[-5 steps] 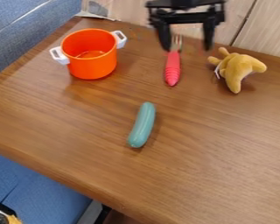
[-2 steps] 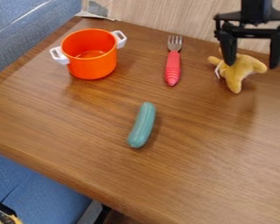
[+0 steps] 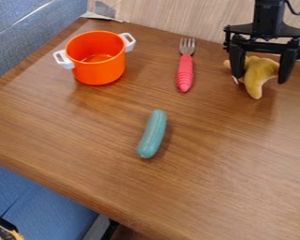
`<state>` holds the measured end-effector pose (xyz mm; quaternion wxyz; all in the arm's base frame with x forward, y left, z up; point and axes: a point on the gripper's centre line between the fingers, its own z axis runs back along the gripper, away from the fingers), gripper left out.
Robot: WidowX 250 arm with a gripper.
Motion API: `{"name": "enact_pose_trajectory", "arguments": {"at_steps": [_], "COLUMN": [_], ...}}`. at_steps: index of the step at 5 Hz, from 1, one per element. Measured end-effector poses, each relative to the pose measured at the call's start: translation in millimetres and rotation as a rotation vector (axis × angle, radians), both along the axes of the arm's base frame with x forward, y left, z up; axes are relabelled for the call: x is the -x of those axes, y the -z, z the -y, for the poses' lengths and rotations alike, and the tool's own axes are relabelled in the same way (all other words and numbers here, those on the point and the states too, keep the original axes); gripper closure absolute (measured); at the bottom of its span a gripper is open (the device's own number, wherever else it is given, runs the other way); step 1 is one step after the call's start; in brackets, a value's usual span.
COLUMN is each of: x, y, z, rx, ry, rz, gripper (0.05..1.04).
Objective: Move the yellow object to the bottom left of the table
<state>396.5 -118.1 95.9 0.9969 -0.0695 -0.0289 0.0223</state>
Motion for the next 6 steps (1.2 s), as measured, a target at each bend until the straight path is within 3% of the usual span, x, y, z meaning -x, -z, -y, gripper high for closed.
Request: {"name": "enact_pose_trajectory", "arguments": {"at_steps": [2, 3, 5, 6], "x": [-1, -1, 2, 7], "y": [11.9, 12.8, 8.5, -27.6], "z": [-13, -13, -15, -34], "rx": [-0.071, -0.071, -0.059, -0.012], "ry": [-0.033, -0.033, -0.038, -0.082], "rz": [0.002, 0.001, -0.01, 0.06], "gripper": [0.627, 0.71, 0.716, 0.716]}}
